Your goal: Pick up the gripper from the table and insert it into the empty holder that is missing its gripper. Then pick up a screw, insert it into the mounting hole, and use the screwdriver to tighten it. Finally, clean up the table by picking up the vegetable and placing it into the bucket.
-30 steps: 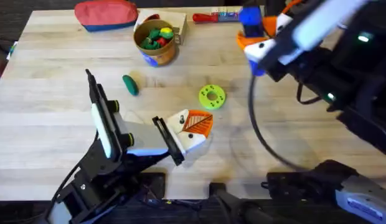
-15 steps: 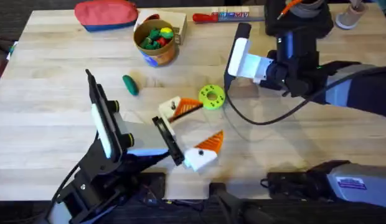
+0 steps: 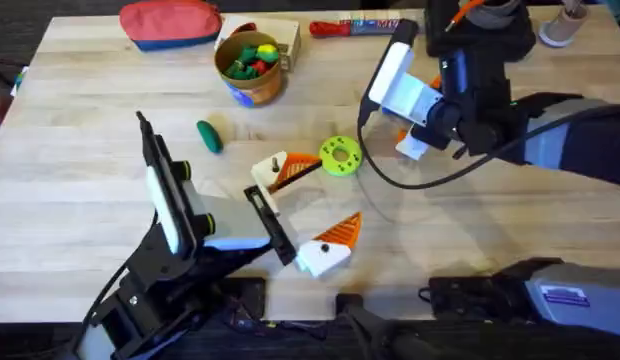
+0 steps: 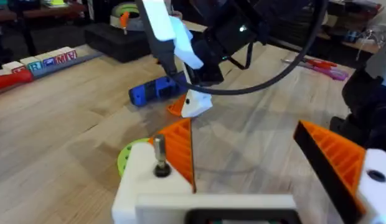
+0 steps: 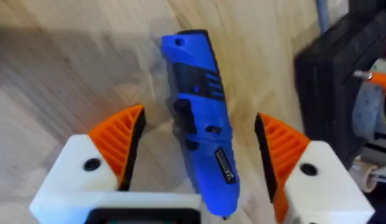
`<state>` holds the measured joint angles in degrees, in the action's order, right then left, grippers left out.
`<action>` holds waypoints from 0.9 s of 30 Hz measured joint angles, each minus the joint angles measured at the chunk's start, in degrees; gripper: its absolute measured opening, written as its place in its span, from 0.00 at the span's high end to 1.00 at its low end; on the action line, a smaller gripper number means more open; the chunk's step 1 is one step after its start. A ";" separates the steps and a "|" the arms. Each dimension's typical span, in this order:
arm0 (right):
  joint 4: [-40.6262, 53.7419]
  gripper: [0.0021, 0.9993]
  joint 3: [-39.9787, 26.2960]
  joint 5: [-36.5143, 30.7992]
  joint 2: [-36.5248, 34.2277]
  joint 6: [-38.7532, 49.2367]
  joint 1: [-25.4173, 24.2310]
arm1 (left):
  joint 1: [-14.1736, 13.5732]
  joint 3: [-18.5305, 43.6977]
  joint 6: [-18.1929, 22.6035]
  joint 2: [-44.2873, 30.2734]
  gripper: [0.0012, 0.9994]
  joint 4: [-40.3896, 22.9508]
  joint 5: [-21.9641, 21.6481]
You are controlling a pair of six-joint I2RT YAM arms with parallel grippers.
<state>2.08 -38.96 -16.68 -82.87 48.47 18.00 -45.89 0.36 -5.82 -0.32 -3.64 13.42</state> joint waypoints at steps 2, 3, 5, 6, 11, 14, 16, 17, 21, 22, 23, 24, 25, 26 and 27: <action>2.13 0.01 0.02 0.00 1.43 -3.09 0.19 | 0.00 0.00 -0.14 0.00 0.00 0.18 -0.60; 3.15 0.01 0.02 0.00 2.39 -4.73 0.28 | 0.00 0.00 -0.68 0.00 0.00 0.28 -1.28; 4.93 0.01 0.02 0.02 5.19 -8.88 0.59 | 0.00 0.02 -2.80 0.00 0.00 0.40 -3.27; 5.79 0.01 0.01 0.02 6.79 -11.20 0.69 | 0.00 0.13 -4.54 0.00 0.00 -0.10 -4.87; 8.21 0.01 -0.89 2.73 14.53 -22.59 0.96 | 0.00 6.28 -11.81 -0.02 0.00 -12.69 -13.25; 7.61 0.01 -1.54 6.42 18.38 -28.20 0.96 | 0.00 14.54 -15.05 -1.35 0.00 -22.64 -18.60; 5.33 0.01 -1.81 11.22 21.66 -33.52 0.96 | 0.00 27.49 -19.30 -7.95 0.00 -33.62 -25.46; 4.51 0.01 -1.81 12.32 22.09 -34.60 0.96 | 0.00 30.70 -20.40 -10.54 0.00 -36.31 -27.01; 1.15 0.01 -1.81 15.99 22.38 -38.11 0.96 | 0.35 43.10 -23.34 -24.25 0.00 -47.44 -31.31; 0.41 0.01 -1.81 16.79 22.38 -38.88 0.96 | 0.88 46.09 -23.70 -28.30 0.00 -49.99 -31.79; -0.23 0.01 -1.81 17.44 22.38 -39.50 0.96 | 1.54 48.47 -23.93 -31.92 0.00 -51.49 -32.11; -0.64 0.01 -1.81 18.06 22.38 -40.03 0.96 | 2.19 50.51 -24.23 -35.28 0.00 -52.22 -32.15; -0.78 0.01 -1.81 18.52 22.38 -40.57 0.96 | 2.89 52.53 -24.34 -38.88 0.00 -52.48 -31.96; -0.78 0.01 -1.82 18.88 22.38 -41.01 0.96 | 3.44 54.12 -24.52 -41.81 0.00 -52.54 -31.56; -0.76 0.01 -1.81 19.28 22.39 -41.36 0.96 | 3.83 55.49 -24.65 -44.44 0.00 -52.56 -31.00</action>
<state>1.32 -40.77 2.60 -60.47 7.11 18.96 -42.05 55.85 -30.48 -44.76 -56.21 -17.58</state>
